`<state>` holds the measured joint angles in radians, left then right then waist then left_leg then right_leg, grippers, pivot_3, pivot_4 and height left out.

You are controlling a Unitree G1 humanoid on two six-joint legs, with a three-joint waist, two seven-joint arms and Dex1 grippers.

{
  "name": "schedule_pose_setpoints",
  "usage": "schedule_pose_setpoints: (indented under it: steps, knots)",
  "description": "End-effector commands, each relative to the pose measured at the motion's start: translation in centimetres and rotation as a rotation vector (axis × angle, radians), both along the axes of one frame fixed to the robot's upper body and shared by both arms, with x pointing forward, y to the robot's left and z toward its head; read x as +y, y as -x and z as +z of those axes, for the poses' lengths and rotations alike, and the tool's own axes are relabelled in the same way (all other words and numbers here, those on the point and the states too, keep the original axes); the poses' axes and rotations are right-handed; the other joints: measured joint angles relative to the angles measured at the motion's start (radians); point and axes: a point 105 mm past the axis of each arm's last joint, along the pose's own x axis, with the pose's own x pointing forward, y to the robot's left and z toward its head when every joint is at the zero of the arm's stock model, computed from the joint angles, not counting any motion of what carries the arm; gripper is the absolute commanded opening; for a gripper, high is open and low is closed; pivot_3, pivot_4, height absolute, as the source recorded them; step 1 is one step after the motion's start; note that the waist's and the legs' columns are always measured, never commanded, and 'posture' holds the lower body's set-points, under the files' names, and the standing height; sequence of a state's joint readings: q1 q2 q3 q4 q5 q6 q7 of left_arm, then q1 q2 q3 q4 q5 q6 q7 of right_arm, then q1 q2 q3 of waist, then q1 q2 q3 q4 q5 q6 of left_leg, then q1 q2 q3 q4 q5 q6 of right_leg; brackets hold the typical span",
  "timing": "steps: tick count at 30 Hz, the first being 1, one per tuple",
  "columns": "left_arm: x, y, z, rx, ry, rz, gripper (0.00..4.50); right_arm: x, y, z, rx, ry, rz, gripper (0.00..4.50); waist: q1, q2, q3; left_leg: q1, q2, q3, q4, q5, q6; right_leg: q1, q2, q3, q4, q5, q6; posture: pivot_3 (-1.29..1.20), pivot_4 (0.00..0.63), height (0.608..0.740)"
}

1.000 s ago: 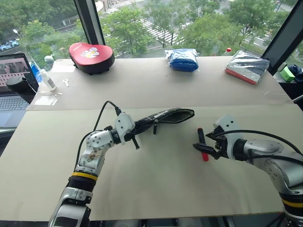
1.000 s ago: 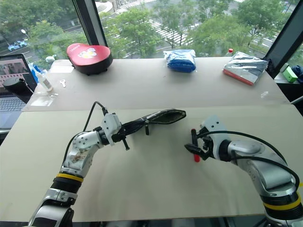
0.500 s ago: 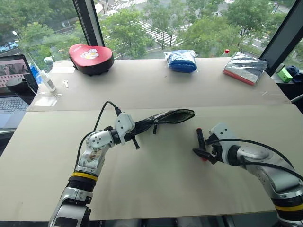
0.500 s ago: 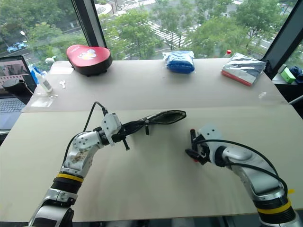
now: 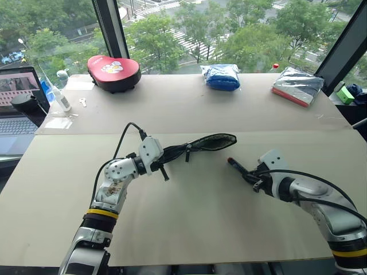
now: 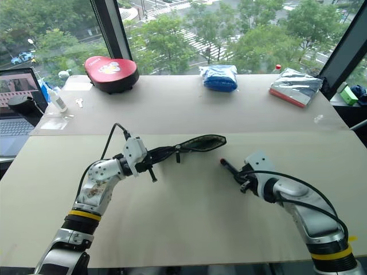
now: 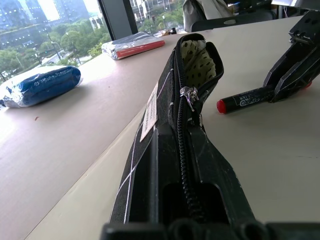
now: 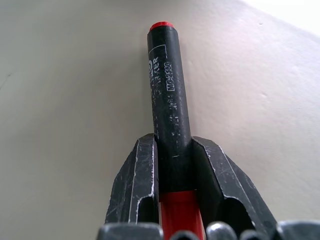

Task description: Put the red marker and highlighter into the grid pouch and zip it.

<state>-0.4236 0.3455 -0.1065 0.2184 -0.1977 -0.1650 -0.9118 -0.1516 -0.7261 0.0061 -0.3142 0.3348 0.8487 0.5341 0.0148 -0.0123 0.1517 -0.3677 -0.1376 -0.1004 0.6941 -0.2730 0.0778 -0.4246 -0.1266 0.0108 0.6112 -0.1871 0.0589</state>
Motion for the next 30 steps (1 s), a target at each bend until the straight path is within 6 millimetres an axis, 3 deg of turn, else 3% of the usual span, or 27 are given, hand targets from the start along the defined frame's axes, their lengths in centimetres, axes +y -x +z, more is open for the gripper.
schedule_pose_setpoints:
  steps: [1, 4, 7, 11, 15, 19, 30]
  knots:
    - [-0.1, -0.1, 1.0, -0.034, 0.019, -0.005, 0.0, -2.8, -2.0, 2.0, -0.089, 0.031, -0.119, 0.6, 0.0, 0.0, 0.0, 0.0, 0.0, 0.0, 0.0, -0.002, -0.002, 0.0, 0.0, 0.0, 0.0, 0.0, 0.0, 0.0, 0.15, 0.74]
    - [-0.1, -0.1, 0.9, -0.031, 0.016, -0.006, 0.0, -3.6, -3.4, 7.0, -0.259, 0.006, -0.085, 0.6, 0.001, 0.001, 0.001, -0.002, -0.001, 0.0, 0.0, -0.001, -0.003, -0.002, 0.0, 0.0, 0.0, 0.001, 0.001, 0.0, 0.15, 0.74]
    - [0.0, 0.0, 0.9, -0.03, 0.015, -0.007, 0.0, -3.1, -3.3, 11.0, -0.396, 0.035, 0.037, 0.6, -0.001, 0.002, 0.001, -0.005, -0.001, 0.001, -0.001, 0.004, -0.004, -0.007, -0.001, 0.001, 0.001, 0.001, 0.001, 0.0, 0.15, 0.74]
    - [-0.1, 0.0, 0.9, -0.029, 0.015, -0.007, 0.0, -1.0, -2.1, 13.2, -0.466, 0.104, 0.23, 0.6, -0.003, 0.002, 0.001, -0.013, 0.0, 0.001, -0.002, 0.004, -0.006, -0.015, 0.001, 0.0, 0.001, 0.001, 0.0, 0.0, 0.15, 0.74]
    - [-0.1, 0.1, 0.9, -0.03, 0.016, -0.009, 0.0, 1.8, -1.1, 12.4, -0.493, 0.3, 0.454, 0.6, -0.003, 0.002, 0.001, -0.015, 0.001, 0.001, -0.002, 0.003, -0.006, -0.017, 0.001, 0.001, 0.0, 0.001, 0.0, 0.0, 0.15, 0.74]
    - [-0.2, 0.1, 0.9, -0.03, 0.016, -0.011, 0.0, 2.7, -0.8, 10.4, -0.483, 0.446, 0.582, 0.6, -0.002, 0.002, 0.001, -0.016, 0.001, 0.001, 0.0, 0.003, -0.005, -0.016, 0.001, 0.0, 0.0, 0.001, 0.0, 0.0, 0.15, 0.74]
    - [-0.4, 0.3, 0.9, -0.031, 0.011, -0.021, 0.0, 4.6, -3.0, 9.9, -0.56, 0.565, 0.669, 0.6, -0.004, 0.002, 0.001, -0.016, 0.001, 0.001, -0.001, 0.004, -0.006, -0.017, 0.001, 0.0, 0.0, 0.001, 0.0, 0.0, 0.15, 0.74]
